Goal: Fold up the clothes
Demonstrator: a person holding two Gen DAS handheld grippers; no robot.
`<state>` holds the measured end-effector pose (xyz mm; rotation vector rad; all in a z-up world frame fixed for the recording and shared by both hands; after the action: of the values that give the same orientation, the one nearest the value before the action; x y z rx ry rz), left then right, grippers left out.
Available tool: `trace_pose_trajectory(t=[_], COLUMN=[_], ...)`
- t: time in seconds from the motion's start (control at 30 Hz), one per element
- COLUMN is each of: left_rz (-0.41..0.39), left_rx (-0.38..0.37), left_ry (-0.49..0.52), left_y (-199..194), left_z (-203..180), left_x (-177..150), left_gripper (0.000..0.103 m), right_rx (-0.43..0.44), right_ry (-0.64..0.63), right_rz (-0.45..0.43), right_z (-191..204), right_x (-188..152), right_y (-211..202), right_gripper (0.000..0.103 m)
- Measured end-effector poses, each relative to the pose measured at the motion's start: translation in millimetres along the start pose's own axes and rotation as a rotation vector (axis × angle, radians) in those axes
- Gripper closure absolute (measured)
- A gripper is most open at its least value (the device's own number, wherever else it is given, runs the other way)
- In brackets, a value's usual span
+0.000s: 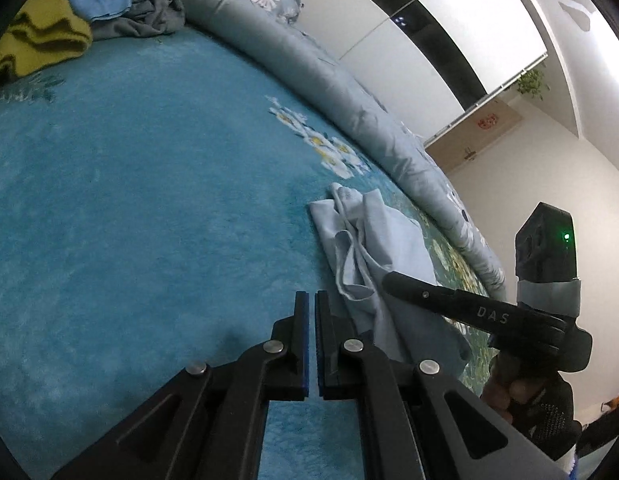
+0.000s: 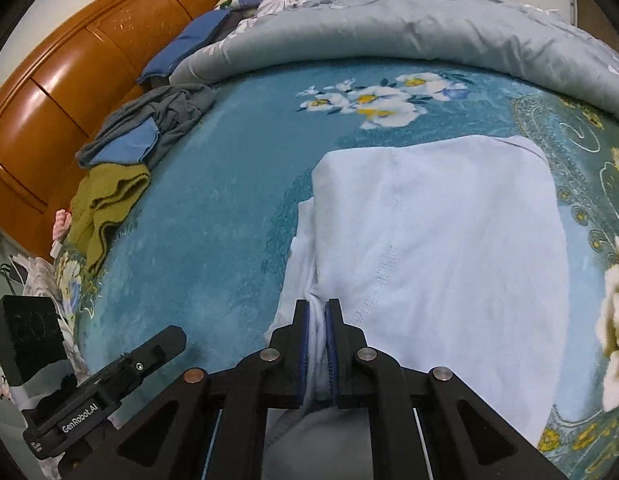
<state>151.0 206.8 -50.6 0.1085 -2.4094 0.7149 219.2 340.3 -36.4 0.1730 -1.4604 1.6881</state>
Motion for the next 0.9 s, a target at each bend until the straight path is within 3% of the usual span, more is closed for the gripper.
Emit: trace_pose_trajectory(t=[0.07, 0.13, 0.23, 0.33, 0.4, 0.5, 0.57, 0.63, 0.8, 0.83, 0.87, 0.9], left_rz=[0.011, 0.018, 0.04, 0.07, 0.084, 0.098, 0.134, 0.17, 0.191, 0.192, 0.189, 0.183], left_rx=[-0.024, -0.054, -0.12, -0.182, -0.227, -0.207, -0.158, -0.127, -0.162, -0.181, -0.211, -0.23], left_ry=[0.002, 0.01, 0.021, 0.037, 0.065, 0.193, 0.24, 0.223, 0.112, 0.087, 0.059, 0.046], left_y=[2.5, 2.1, 2.0, 1.9, 3.2, 16.5, 30.5, 39.4, 42.4, 42.1, 40.7, 39.1], left_z=[-8.5, -19.1, -40.6, -63.1, -81.6, -105.0, -106.6, -100.0, -86.0, -85.2, -86.3, -87.5], left_x=[-0.9, -2.7, -7.8, -16.2, -21.4, -28.7, -37.5, -46.9, -57.7, -58.3, -57.4, -56.2], left_gripper=[0.101, 0.101, 0.097, 0.079, 0.074, 0.063, 0.062, 0.063, 0.064, 0.067, 0.085, 0.094], right_rx=[0.02, 0.11, 0.186, 0.123, 0.099, 0.059, 0.036, 0.028, 0.022, 0.021, 0.023, 0.03], right_ry=[0.003, -0.003, -0.003, 0.018, 0.06, 0.114, 0.154, 0.184, 0.239, 0.248, 0.258, 0.268], right_rz=[-0.006, -0.012, -0.063, -0.159, -0.181, -0.188, -0.184, -0.184, -0.187, -0.185, -0.184, -0.185], right_z=[5.8, 21.0, 29.8, 0.9, -24.2, -58.6, -79.2, -92.4, -116.1, -118.7, -119.5, -119.6], right_x=[2.0, 3.9, 9.6, 15.6, 10.9, -2.4, -13.9, -21.8, -36.3, -38.1, -38.7, -39.7], right_y=[-3.6, -9.4, -28.8, -56.8, -70.9, -84.6, -89.3, -93.4, -100.1, -99.0, -96.7, -96.0], right_gripper=[0.09, 0.09, 0.082, 0.081, 0.081, 0.081, 0.081, 0.081, 0.081, 0.081, 0.081, 0.081])
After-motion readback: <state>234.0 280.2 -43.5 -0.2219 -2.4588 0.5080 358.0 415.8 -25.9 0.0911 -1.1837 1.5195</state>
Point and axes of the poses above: each gripper's, at about its wrist camera, not at the fingertips, and y roughly the way its jaws point, z to its left, x to its top, the point moved 8 cm from there along y, roughly the way its jaws point, and after that the axes turned 12 degrees about -z, right-handed, at the moved point
